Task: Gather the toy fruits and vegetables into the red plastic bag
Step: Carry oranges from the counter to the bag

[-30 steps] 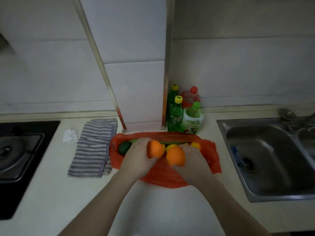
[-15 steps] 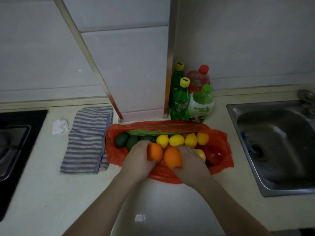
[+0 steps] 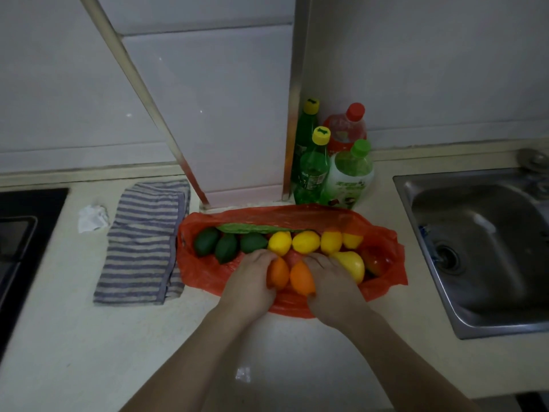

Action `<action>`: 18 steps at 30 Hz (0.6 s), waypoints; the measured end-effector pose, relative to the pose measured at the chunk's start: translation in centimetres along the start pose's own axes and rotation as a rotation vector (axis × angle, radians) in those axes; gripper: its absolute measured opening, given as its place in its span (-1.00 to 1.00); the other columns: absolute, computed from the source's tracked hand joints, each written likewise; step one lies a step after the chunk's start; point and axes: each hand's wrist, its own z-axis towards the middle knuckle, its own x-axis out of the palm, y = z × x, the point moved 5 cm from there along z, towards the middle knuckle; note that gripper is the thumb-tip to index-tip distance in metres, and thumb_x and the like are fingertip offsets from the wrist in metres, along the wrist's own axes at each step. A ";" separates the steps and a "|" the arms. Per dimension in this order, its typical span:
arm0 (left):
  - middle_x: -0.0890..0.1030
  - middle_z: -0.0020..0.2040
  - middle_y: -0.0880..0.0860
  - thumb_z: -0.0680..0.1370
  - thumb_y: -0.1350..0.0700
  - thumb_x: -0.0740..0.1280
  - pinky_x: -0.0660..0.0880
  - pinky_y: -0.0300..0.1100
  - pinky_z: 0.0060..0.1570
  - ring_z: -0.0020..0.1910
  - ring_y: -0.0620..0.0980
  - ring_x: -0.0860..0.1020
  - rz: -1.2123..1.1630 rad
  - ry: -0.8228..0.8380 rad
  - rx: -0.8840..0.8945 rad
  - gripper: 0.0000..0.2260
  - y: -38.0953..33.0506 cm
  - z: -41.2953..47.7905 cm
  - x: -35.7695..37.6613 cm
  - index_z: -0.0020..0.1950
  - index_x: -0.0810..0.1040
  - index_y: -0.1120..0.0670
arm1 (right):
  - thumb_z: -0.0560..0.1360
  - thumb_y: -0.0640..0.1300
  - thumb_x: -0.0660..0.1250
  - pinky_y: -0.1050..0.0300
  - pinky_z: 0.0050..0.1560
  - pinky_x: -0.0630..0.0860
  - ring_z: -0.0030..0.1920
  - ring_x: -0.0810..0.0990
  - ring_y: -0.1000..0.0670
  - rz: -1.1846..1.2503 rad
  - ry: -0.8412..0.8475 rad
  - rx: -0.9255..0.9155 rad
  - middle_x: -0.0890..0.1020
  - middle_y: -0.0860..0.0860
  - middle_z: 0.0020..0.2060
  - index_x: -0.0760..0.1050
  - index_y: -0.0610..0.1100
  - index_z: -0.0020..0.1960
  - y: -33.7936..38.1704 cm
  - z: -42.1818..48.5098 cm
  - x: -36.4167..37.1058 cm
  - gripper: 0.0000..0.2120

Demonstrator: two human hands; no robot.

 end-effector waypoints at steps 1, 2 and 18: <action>0.47 0.27 -0.07 0.41 0.19 0.36 0.40 -0.18 0.13 0.22 -0.05 0.40 -0.001 -0.004 0.010 -0.56 0.0 0.0 0.0 0.28 0.46 -0.06 | 0.35 -0.18 0.33 0.17 0.41 0.16 0.38 0.30 -0.04 0.000 -0.006 -0.001 0.35 0.00 0.40 0.21 -0.03 0.49 0.0 -0.1 0.0 -0.28; 0.46 0.28 -0.06 0.41 0.19 0.36 0.40 -0.17 0.15 0.23 -0.04 0.40 0.000 -0.006 0.017 -0.55 0.0 0.1 0.0 0.29 0.46 -0.05 | 0.36 -0.19 0.33 0.17 0.41 0.14 0.39 0.29 -0.04 -0.002 -0.007 -0.001 0.34 0.01 0.41 0.21 -0.03 0.49 0.0 -0.1 -0.1 -0.28; 0.40 0.34 -0.03 0.44 0.18 0.35 0.43 -0.07 0.21 0.28 0.01 0.40 -0.058 -0.016 -0.011 -0.48 0.2 -0.3 0.1 0.40 0.40 -0.06 | 0.42 -0.19 0.32 0.16 0.46 0.07 0.45 0.19 -0.01 -0.069 0.020 0.042 0.23 0.02 0.48 0.13 -0.03 0.52 0.9 -1.1 -0.5 -0.28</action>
